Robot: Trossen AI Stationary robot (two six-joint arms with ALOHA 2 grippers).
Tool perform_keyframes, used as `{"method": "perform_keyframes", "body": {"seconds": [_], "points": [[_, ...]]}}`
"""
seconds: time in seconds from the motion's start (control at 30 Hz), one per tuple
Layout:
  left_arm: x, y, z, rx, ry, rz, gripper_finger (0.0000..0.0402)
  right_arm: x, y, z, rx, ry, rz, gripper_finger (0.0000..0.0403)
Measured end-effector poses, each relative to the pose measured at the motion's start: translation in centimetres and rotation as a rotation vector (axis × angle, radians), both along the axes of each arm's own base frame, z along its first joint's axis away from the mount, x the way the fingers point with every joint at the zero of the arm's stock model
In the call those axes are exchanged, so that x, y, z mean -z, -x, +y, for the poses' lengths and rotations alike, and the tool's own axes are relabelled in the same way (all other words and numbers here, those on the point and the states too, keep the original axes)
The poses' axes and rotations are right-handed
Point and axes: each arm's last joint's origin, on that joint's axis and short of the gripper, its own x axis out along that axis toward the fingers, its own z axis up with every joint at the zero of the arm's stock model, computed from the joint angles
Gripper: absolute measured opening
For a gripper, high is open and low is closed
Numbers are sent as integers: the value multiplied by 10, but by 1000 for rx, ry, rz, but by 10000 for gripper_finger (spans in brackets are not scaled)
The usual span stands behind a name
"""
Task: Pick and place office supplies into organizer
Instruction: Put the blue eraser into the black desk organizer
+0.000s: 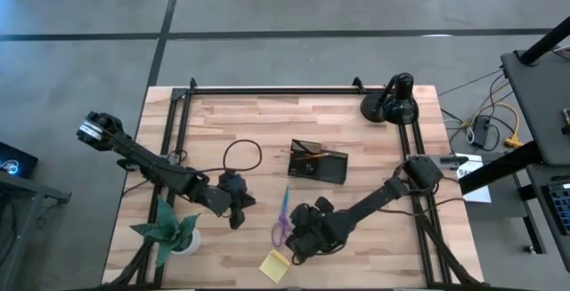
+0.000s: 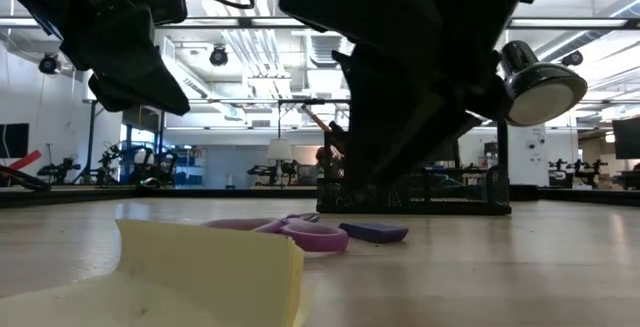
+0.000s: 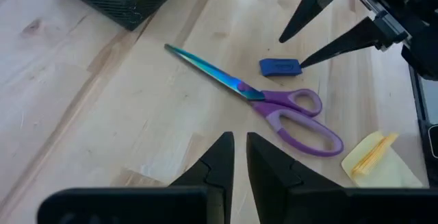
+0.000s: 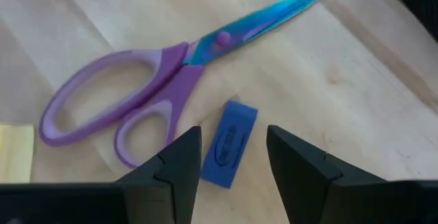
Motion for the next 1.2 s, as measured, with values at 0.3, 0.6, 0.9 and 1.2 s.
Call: {"method": "perform_keyframes", "body": {"seconds": [0.3, 0.6, 0.9, 1.2], "points": [[2, 2, 1, 13, -28, 24, 25, 11, -5, -11, 129, -72, -57, 158], [3, 2, 1, 16, -39, 38, 25, 19, -3, -14, 119, -123, -29, 158], [3, 3, 2, 15, -40, 39, 25, 27, 2, -15, 96, -104, -19, 157], [3, 3, 2, 15, -40, 39, 25, 30, 2, -15, -2, -72, -15, 140]]}}
